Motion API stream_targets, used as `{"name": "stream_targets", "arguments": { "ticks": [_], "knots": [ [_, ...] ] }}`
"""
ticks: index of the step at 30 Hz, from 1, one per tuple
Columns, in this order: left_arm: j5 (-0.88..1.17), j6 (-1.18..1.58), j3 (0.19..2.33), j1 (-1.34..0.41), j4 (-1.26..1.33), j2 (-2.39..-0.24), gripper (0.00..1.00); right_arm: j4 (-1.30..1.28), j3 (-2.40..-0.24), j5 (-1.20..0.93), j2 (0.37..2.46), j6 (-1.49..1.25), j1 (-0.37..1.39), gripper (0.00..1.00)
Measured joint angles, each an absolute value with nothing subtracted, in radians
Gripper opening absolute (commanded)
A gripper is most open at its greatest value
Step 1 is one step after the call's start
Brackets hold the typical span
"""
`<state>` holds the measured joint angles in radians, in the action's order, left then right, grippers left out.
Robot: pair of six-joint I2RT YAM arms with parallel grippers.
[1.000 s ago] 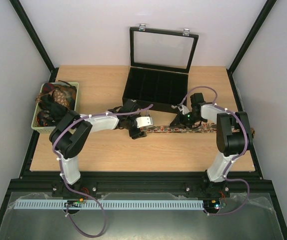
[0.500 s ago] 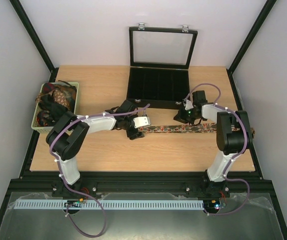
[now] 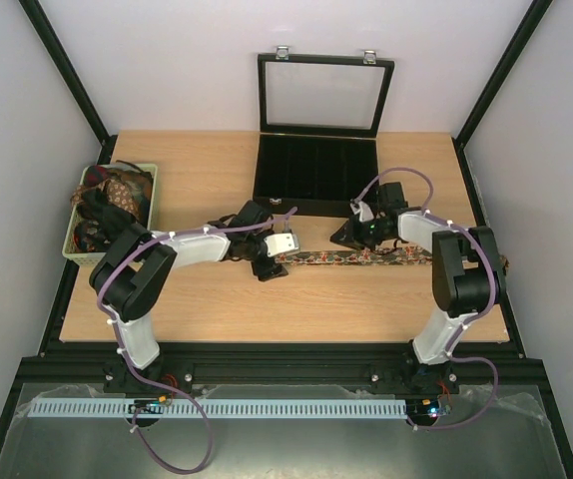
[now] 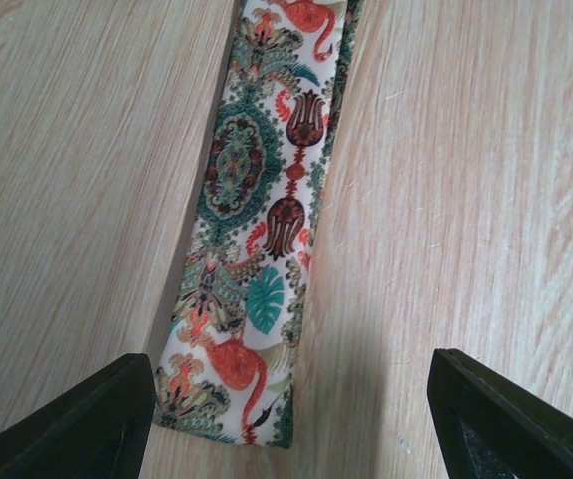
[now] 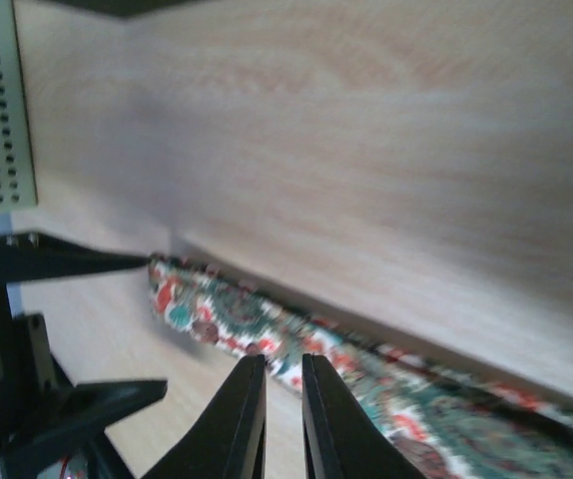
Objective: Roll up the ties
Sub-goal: Move the storage box to the center of the board, then pick up the tie from the center of the board.
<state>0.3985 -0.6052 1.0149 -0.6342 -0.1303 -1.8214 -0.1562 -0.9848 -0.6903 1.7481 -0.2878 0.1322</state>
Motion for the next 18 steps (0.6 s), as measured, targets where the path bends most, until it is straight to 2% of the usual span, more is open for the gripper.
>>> {"name": "stream_targets", "arguments": {
  "ticks": [10,18],
  "knots": [
    [0.382,-0.656,1.070,-0.574,-0.231,-1.829,0.80,-0.151,-0.958,-0.791,1.789,-0.303,0.216,0.11],
    [0.385,-0.711,1.136,-0.575,-0.295,-1.902,0.73,-0.122,-0.958,-0.811,1.876,-0.334,0.261,0.10]
  ]
}}
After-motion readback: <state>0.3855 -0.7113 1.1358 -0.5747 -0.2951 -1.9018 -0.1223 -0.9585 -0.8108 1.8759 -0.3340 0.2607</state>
